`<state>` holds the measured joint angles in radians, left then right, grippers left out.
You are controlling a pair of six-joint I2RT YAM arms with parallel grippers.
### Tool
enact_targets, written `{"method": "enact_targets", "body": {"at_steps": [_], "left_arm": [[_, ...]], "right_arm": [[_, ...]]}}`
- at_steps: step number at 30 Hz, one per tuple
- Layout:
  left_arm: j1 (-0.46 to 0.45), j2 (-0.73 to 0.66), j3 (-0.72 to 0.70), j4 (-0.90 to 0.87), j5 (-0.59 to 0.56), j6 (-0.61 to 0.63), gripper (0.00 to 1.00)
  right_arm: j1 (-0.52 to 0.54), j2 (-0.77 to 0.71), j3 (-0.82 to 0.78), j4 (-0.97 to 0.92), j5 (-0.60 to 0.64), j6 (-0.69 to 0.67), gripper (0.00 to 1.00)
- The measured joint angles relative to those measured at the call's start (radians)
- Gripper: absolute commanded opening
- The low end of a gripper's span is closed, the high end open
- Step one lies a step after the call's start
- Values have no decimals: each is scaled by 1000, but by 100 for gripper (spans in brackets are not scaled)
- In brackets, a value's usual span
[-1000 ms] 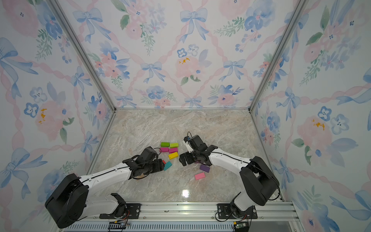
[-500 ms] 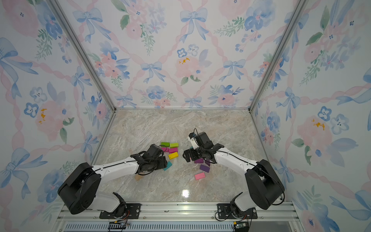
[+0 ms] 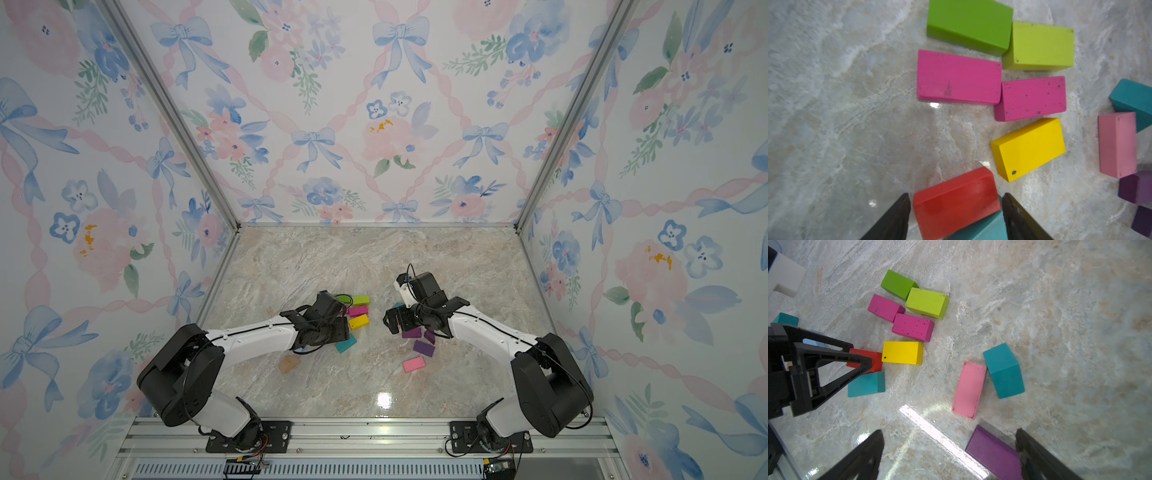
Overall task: Assemble a piece of candy with building blocks
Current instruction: Assemble the building block at the center of the board.
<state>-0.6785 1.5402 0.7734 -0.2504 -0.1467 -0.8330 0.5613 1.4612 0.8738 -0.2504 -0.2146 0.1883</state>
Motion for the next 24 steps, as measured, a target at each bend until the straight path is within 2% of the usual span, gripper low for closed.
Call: {"method": "enact_targets", "body": {"at_steps": [18,24], "left_arm": [[-58,72,51,-51,-103,18,73],[-67,77,55,-50,-112,18,57]], "right_arm": [[-34,-39,-27,-26,1,-14,99],[-50,-68,-55,-25,1,-14,99]]}}
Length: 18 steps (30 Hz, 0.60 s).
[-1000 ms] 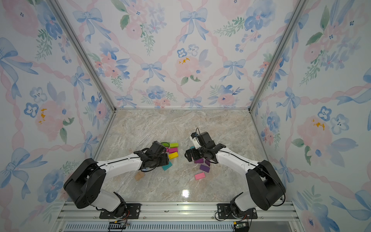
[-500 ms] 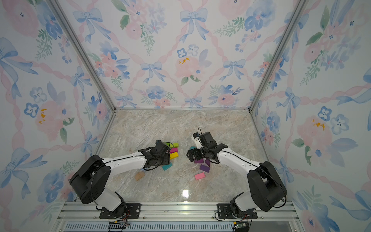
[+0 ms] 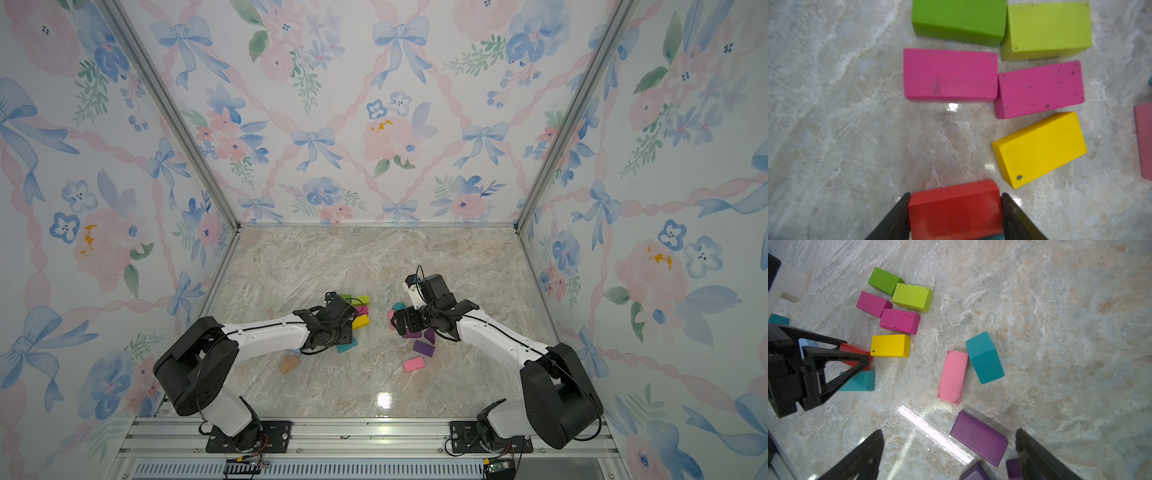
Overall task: Assemble a piece of candy with building blocks
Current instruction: Assemble the building block at the center of the board.
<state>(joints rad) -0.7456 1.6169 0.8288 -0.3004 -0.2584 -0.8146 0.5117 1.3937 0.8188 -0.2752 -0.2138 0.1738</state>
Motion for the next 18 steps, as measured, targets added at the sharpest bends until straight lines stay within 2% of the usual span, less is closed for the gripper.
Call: {"method": "enact_targets", "body": {"at_steps": [6,18], "left_arm": [[0,0,0,0,-7,-1,49],[41,46,55,-5,-11,60,48]], "right_arm": [[-3,-1,-6,-1,0,0,99],[-3,-1,-6,-2,0,0,99]]}}
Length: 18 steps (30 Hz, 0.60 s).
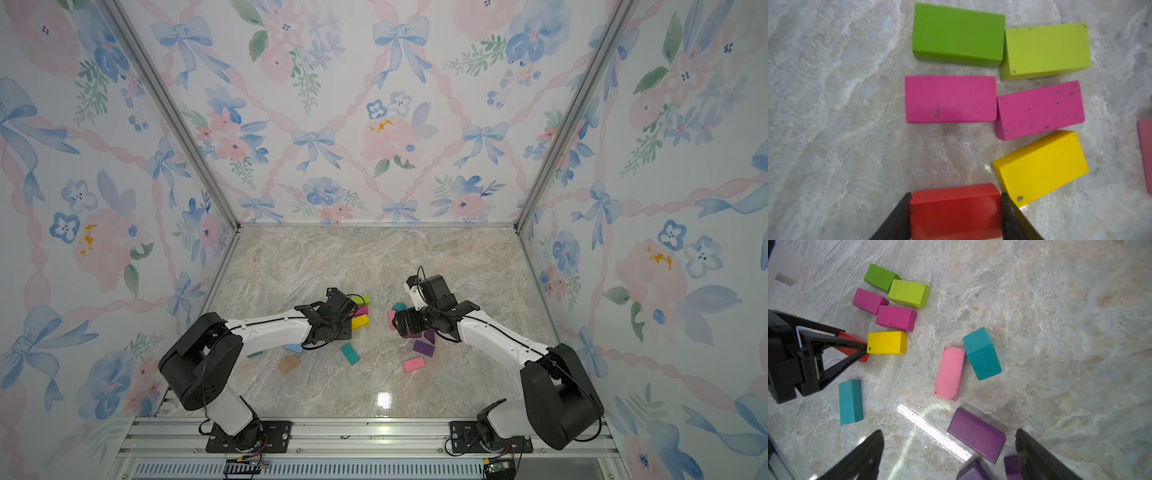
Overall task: Assemble a piece of candy with building blocks
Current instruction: Assemble the building block at the center of the board.
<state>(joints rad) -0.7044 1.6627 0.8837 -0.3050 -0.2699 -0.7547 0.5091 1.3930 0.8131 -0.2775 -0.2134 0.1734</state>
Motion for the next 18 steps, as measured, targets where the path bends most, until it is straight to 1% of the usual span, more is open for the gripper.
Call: {"method": "enact_targets", "body": {"at_steps": [8,18], "left_arm": [[45,39,45,-4,-3,47,50],[60,69,81,-3,-2,84,52]], "right_arm": [[0,0,0,-3,0,0,99],[0,0,1,-8,1,1,99]]}}
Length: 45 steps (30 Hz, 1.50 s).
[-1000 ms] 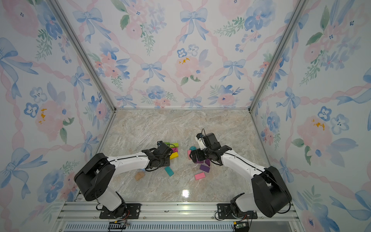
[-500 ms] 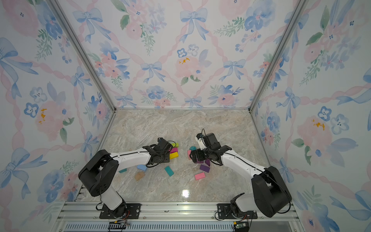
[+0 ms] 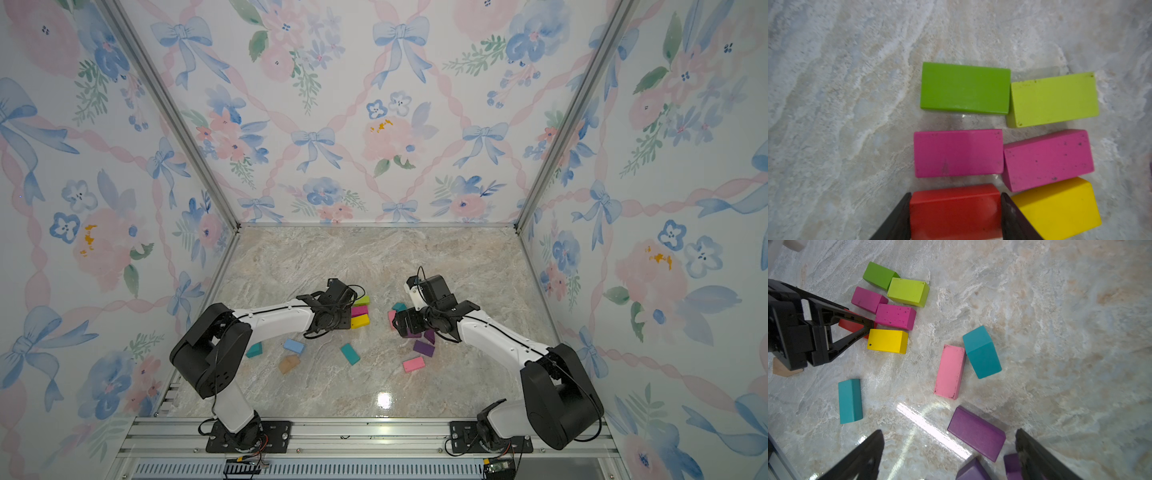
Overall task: Assemble a piece of candy with building blocks
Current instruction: Assemble the building block at the center of the board, then adjust the building block at the center of the board.
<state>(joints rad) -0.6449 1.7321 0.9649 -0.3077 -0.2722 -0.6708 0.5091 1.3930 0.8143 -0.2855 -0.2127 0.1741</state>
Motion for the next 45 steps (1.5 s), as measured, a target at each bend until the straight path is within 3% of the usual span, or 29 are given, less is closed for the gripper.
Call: {"method": "enact_targets", "body": {"at_steps": [2,4,9,14,21,27,35,45], "left_arm": [[3,0,0,0,2,6,55],[6,0,0,0,6,10,66],[29,-1,0,-3,34,27,79],[48,-71,-17,-7,65,37,81],[93,-288,-105,-4,117,54,84],[198,-392,-163,-7,191,100,98],[279,-440,-184,-1,274,130,98],[327,-431,-217,22,334,140,98]], "right_arm": [[0,0,0,-2,1,0,99],[0,0,0,-3,3,0,99],[6,0,12,-54,7,-11,99],[65,-11,30,-121,38,-23,99],[216,-29,40,-148,57,28,99],[317,133,140,-76,39,108,99],[370,395,300,38,-20,174,99],[396,513,351,127,-59,226,99]]}}
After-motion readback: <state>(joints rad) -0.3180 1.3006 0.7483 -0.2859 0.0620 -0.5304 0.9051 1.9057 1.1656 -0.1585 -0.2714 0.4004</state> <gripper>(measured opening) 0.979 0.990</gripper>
